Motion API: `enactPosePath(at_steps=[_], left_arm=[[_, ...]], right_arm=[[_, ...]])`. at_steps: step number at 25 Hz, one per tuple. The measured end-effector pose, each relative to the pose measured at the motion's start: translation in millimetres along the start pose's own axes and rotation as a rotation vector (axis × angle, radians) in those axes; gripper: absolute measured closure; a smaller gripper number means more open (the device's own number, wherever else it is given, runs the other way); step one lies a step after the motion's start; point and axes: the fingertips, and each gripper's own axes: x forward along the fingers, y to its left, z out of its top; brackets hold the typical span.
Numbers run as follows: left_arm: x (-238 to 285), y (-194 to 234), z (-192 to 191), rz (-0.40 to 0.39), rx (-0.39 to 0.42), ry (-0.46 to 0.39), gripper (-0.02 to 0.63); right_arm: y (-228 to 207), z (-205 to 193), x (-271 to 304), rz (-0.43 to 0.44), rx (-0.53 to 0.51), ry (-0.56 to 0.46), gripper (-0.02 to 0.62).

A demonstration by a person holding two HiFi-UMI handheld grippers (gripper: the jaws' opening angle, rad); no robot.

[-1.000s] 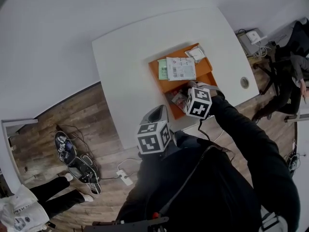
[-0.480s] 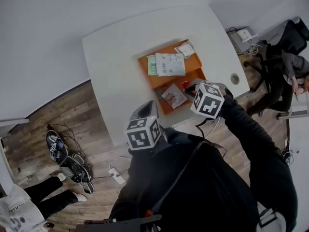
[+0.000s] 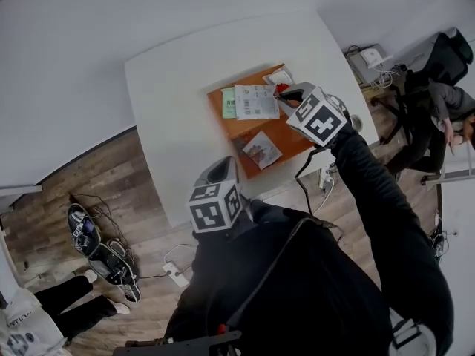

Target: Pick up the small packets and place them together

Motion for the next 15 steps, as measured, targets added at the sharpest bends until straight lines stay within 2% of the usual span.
enactPosePath(at_steps=[5, 9, 13, 14, 15], left_arm=[[-5, 5, -4, 0.02, -0.018, 0.003, 0.607], [-6, 9, -5, 0.025, -0.024, 0.001, 0.607], [-6, 8, -3, 0.02, -0.024, -0.001, 0.607], [-6, 8, -3, 0.02, -0.023, 0.0, 0.607], [-6, 8, -4, 0.019, -0.022, 0.001, 0.607]], right_arm=[[2, -1, 14, 0.04, -0.015, 0.026, 0.566], [2, 0, 25, 0.029, -0.035, 0.054, 0.563], [1, 5, 24, 0.019, -0.083, 0.031, 0.549], [3, 5, 22, 0.037, -0.09, 0.029, 0.536], [5, 5, 21, 0.059, -0.094, 0.031, 0.457]])
